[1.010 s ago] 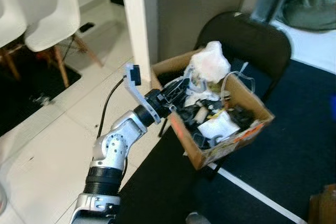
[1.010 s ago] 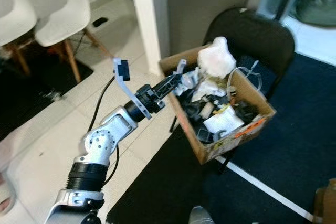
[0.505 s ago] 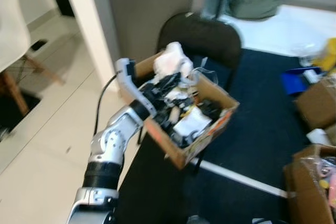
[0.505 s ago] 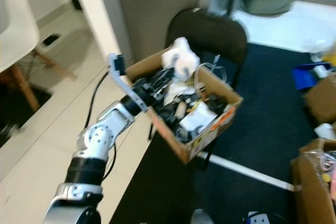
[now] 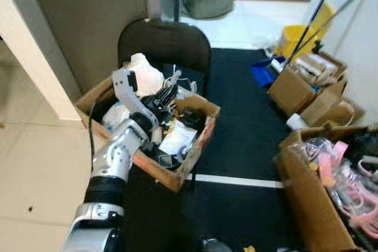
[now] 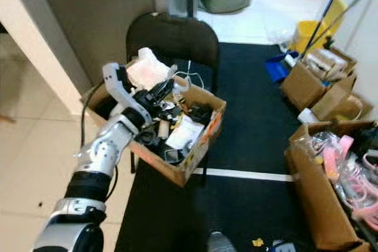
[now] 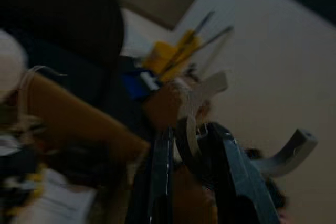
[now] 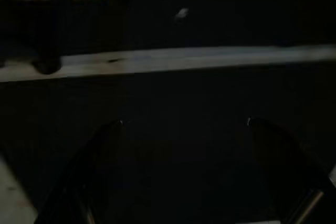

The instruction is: Picking trash to rubbish bin

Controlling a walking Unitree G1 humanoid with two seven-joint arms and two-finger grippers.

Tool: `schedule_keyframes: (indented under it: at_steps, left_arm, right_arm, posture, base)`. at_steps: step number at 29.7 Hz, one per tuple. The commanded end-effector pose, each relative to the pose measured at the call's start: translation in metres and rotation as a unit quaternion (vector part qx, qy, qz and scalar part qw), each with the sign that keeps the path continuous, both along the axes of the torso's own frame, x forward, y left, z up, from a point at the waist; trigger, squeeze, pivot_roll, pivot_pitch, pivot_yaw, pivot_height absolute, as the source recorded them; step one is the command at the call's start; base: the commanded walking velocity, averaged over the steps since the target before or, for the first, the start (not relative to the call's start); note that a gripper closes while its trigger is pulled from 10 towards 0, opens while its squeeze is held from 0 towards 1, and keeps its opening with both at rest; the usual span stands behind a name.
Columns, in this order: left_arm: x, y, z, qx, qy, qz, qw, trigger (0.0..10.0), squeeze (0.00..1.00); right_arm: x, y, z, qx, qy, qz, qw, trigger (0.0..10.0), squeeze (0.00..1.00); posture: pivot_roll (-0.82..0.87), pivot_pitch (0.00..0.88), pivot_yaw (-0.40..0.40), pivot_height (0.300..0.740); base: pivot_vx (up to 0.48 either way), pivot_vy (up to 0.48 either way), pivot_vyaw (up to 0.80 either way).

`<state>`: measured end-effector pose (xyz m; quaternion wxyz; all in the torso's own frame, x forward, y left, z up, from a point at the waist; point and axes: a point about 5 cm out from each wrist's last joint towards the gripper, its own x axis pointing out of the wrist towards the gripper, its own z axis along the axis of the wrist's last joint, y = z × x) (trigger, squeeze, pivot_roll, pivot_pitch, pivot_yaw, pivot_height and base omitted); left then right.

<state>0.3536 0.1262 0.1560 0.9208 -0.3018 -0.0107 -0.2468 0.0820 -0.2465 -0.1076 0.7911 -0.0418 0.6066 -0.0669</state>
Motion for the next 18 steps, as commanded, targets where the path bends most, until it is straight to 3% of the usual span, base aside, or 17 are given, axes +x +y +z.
schedule_keyframes:
  at_steps: [1,4,8,18]
  left_arm:
    - [0.004,0.013,-0.001,0.019,0.004,0.031,0.999,10.0,0.00]
    - [0.007,0.031,-0.003,0.044,0.008,0.066,0.997,10.0,0.00]
    - [0.006,0.070,-0.005,0.072,0.017,0.123,0.990,10.0,0.00]
    - [0.004,0.092,-0.013,0.113,0.028,0.157,0.981,10.0,0.00]
  right_arm:
    - [-0.002,-0.001,0.000,-0.003,0.006,0.003,1.000,10.0,0.00]
    - [0.001,0.002,-0.001,-0.001,0.005,0.004,1.000,10.0,0.00]
    - [0.003,0.012,-0.003,0.004,0.005,0.005,1.000,10.0,0.00]
    - [0.004,0.021,-0.005,0.009,0.006,0.009,1.000,10.0,0.00]
  posture:
    - [-0.03,0.108,0.067,0.740]
    - [-0.03,0.108,0.067,0.740]
    - [-0.02,0.113,0.071,0.740]
    - [-0.01,0.120,0.070,0.740]
  base:
    - [0.000,0.000,-0.71]
    - [0.000,0.000,-0.71]
    - [0.000,0.000,-0.71]
    - [0.000,0.000,-0.71]
